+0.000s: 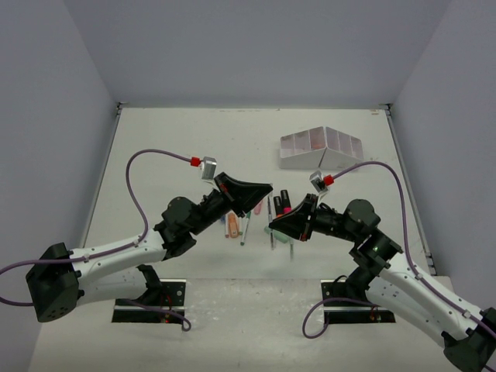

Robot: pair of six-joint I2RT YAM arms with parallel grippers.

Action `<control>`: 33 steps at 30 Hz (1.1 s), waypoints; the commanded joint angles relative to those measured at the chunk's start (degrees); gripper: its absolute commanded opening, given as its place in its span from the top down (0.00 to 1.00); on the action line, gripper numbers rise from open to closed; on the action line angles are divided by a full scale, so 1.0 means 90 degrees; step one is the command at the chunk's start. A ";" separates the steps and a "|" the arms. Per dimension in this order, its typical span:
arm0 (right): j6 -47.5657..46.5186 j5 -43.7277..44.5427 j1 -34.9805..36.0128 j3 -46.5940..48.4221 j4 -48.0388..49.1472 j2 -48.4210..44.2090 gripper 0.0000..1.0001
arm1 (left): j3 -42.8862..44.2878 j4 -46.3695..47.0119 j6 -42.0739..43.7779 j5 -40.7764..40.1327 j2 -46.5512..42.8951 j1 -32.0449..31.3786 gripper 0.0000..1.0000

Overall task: Sort the stationery into containers
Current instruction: Close the pen cap on the pen.

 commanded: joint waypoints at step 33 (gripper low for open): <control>-0.0189 -0.0069 0.0043 0.0222 -0.0150 -0.0049 1.00 | 0.0247 0.0132 0.0244 -0.0052 -0.0022 0.0011 1.00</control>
